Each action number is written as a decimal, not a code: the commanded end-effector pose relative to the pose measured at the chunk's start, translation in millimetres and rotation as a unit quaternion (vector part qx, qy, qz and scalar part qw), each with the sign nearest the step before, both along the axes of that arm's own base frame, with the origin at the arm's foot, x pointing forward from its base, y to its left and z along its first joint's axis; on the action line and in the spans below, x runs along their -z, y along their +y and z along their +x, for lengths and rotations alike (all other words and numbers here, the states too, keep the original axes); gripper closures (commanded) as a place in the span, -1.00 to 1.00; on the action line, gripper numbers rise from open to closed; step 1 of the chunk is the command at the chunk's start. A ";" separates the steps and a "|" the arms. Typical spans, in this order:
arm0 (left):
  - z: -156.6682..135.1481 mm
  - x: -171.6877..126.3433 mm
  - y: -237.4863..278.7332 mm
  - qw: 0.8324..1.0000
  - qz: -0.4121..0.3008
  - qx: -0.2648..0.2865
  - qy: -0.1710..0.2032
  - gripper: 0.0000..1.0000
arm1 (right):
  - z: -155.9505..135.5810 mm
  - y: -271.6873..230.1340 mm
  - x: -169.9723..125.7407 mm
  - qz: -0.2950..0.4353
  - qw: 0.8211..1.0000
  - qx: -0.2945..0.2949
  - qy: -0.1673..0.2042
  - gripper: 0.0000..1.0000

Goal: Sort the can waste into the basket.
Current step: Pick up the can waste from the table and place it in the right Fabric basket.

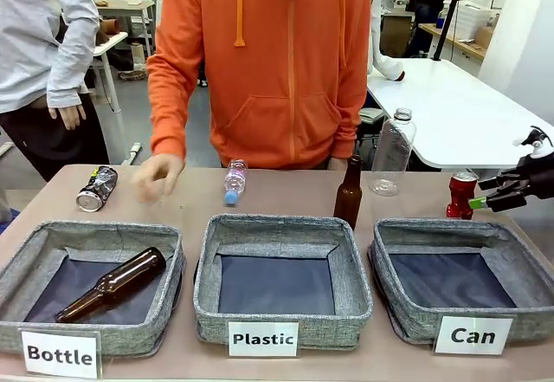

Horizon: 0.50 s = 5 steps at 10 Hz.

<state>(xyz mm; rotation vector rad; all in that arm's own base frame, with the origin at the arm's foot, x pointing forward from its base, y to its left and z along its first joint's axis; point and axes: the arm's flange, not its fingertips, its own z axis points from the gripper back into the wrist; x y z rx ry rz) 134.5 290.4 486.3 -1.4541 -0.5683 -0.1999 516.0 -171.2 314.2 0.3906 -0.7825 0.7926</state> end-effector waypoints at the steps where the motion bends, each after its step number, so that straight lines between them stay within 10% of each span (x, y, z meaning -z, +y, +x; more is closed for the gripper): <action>1: -0.5 -1.3 -6.2 1.000 0.004 0.013 0.015 -1.00 | 10.5 -3.1 5.8 0.007 1.000 -0.004 -0.015 -1.00; 5: 46.3 29.4 -93.7 0.994 0.011 0.108 0.028 -1.00 | 17.0 -0.3 8.9 0.015 1.000 -0.006 -0.019 -1.00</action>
